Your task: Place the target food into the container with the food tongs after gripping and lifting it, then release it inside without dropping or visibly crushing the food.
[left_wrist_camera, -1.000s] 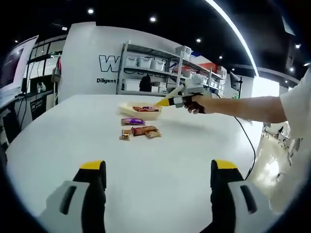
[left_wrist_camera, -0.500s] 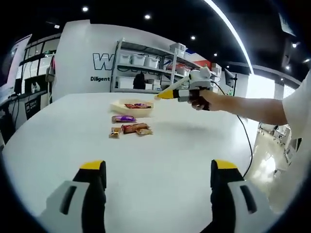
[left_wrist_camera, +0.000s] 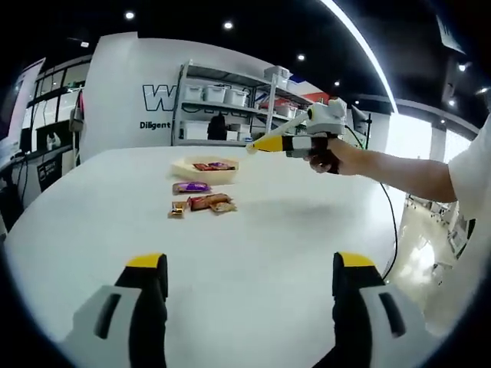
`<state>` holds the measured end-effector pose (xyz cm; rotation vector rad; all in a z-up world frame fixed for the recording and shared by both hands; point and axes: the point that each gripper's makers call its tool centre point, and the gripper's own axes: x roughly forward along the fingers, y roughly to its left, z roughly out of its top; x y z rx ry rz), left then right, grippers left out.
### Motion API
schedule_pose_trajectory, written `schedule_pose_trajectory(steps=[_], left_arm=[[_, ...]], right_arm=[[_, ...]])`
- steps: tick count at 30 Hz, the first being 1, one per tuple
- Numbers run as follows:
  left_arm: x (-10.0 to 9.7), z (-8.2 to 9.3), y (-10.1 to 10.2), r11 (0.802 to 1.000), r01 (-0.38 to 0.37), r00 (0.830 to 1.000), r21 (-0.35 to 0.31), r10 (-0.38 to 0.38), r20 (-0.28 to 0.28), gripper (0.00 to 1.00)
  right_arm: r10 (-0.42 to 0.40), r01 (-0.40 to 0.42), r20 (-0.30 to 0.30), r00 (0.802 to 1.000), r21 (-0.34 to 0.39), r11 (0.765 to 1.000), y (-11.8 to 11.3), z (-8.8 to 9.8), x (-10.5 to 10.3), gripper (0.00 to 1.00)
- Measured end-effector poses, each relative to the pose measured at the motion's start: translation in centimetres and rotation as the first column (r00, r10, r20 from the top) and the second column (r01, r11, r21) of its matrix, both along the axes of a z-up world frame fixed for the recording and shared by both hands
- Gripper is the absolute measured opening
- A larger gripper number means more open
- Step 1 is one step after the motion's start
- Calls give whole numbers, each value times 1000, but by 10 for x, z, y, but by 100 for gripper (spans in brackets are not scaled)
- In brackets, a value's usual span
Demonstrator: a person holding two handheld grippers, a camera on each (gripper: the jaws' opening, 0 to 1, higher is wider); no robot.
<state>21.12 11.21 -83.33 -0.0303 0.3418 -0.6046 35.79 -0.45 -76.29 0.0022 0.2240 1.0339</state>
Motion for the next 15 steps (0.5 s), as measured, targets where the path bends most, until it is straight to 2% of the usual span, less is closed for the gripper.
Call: schedule_pose_trajectory(steps=[10, 15], left_arm=[[0, 5, -9, 999, 30, 1000, -26, -29, 11, 87], [0, 14, -19, 994, 75, 997, -79, -74, 20, 88]], right_arm=[[64, -64, 2, 998, 42, 997, 12, 8, -38, 14], [104, -105, 10, 995, 75, 992, 19, 17, -63, 14]])
